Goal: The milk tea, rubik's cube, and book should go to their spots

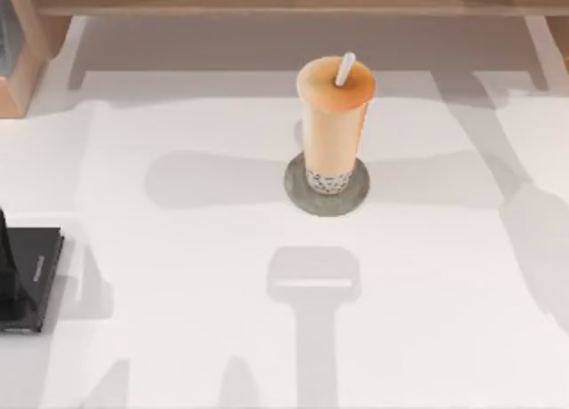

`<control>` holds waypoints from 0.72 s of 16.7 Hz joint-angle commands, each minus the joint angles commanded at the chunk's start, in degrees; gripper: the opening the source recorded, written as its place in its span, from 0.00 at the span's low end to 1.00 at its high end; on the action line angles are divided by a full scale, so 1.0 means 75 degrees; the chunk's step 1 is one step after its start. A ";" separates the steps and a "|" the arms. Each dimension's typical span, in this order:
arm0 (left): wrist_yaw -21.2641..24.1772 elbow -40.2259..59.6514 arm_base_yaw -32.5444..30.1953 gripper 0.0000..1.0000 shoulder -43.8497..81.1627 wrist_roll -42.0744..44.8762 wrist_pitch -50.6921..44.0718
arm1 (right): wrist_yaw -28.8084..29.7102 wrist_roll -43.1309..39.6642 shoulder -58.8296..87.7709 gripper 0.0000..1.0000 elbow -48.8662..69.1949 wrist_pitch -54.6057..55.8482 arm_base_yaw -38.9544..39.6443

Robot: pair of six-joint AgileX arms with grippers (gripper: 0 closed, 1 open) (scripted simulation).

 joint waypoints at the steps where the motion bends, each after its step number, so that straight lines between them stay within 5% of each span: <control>1: 0.0000 0.0000 0.0000 1.00 0.0000 0.0000 0.0000 | 0.0000 0.0000 0.0000 0.60 0.0000 0.0000 0.0000; 6: 0.0000 0.0000 0.0000 1.00 0.0000 0.0000 0.0000 | 0.0000 0.0000 0.0000 0.98 0.0000 0.0000 0.0000; 12: 0.0000 0.0000 0.0000 1.00 0.0000 0.0000 0.0000 | 0.0000 0.0000 0.0000 1.00 0.0000 0.0000 0.0000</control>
